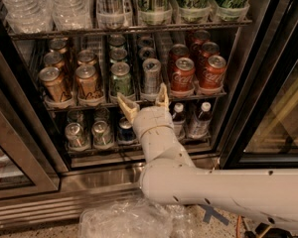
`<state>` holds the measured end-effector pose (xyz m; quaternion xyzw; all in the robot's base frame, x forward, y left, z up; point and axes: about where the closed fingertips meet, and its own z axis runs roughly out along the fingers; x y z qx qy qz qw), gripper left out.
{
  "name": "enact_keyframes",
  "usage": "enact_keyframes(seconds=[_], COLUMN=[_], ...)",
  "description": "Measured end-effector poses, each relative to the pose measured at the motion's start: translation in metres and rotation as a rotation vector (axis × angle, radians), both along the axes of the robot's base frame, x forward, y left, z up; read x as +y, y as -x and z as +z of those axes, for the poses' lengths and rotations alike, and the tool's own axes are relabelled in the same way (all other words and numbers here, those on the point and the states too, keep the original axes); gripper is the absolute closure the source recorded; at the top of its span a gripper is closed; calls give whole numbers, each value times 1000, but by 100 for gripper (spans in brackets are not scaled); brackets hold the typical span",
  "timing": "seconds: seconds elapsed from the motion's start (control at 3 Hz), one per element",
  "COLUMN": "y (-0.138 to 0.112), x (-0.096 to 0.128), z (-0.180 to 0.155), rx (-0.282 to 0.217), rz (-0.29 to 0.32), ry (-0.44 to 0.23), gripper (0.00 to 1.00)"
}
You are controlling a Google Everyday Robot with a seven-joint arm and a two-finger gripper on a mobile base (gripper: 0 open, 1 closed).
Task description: Pick redbull can from middle shelf of fridge
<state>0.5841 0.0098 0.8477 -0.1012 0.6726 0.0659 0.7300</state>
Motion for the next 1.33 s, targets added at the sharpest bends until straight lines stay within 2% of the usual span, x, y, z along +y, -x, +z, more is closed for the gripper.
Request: enact_keyframes(seconds=[0.33,0.67,1.0,1.33], y=[-6,-26,-34,-43], x=[-3,-24,-22,-17], z=[-4,2,2,-2], rx=[4,-12,-15,-12], rz=[-9,-65,-62,-49], ry=[14,17,12,6], gripper=[26,25,24,34])
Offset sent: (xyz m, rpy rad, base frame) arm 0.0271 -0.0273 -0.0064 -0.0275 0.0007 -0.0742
